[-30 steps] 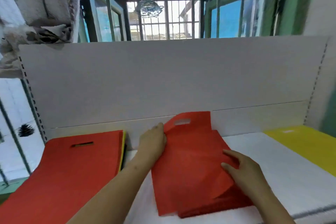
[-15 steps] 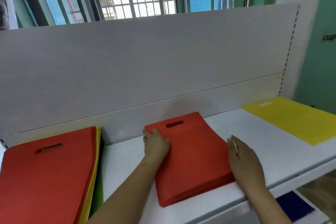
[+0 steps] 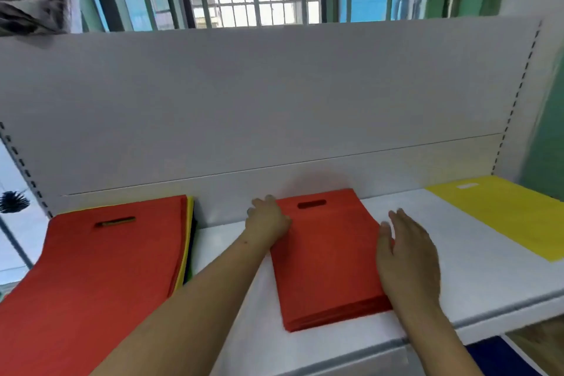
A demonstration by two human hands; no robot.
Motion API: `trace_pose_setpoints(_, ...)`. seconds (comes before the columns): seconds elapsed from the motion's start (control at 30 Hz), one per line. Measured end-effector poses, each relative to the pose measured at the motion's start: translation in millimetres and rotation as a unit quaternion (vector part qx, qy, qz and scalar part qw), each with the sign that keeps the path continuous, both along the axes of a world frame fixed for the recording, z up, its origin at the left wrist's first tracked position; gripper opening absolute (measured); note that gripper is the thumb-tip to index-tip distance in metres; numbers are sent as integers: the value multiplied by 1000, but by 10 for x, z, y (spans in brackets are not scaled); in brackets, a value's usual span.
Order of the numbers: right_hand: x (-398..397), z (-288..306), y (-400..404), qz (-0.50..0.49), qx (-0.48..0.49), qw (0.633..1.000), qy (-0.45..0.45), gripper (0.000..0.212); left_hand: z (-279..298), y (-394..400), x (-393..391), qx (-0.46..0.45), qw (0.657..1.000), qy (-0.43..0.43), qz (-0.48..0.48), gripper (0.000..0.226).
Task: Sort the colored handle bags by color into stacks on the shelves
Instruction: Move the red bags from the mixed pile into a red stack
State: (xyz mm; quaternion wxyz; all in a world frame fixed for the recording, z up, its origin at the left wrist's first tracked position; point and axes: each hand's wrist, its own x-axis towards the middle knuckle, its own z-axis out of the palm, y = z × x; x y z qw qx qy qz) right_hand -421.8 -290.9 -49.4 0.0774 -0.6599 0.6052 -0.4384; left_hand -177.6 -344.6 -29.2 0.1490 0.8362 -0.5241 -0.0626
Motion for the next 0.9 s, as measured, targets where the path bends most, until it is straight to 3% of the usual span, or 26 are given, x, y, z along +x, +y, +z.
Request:
trace_pose_setpoints(0.13, 739, 161, 297, 175, -10, 984, -35, 45, 536, 253, 378, -48, 999, -3, -22, 50)
trace_pose_setpoints(0.23, 1375, 178, 606, 308, 10, 951, -25, 45, 809, 677, 908, -69, 995, -67, -16, 45)
trace_pose_setpoints(0.37, 1983, 253, 897, 436, 14, 898, 48, 63, 861, 1431, 1727, -104, 985, -132, 28, 43)
trace_pose_setpoints(0.47, 2300, 271, 972, 463, 19, 873, 153, 93, 726, 1996, 2343, -79, 983, -143, 81, 51)
trace_pose_setpoints(0.57, 2481, 122, 1034, 475, 59, 850, 220, 105, 499, 2430, 2760, -51, 981, -142, 120, 69)
trace_pose_setpoints(0.73, 2510, -56, 1027, 466, 81, 857, 205, 108, 57, 2476, 2954, -40, 988, -76, 129, 76)
trace_pose_setpoints(0.9, 2535, 10, 1010, 458, 78, 864, 195, 113, 13, 2405, 2940, -54, 972, -150, 172, 68)
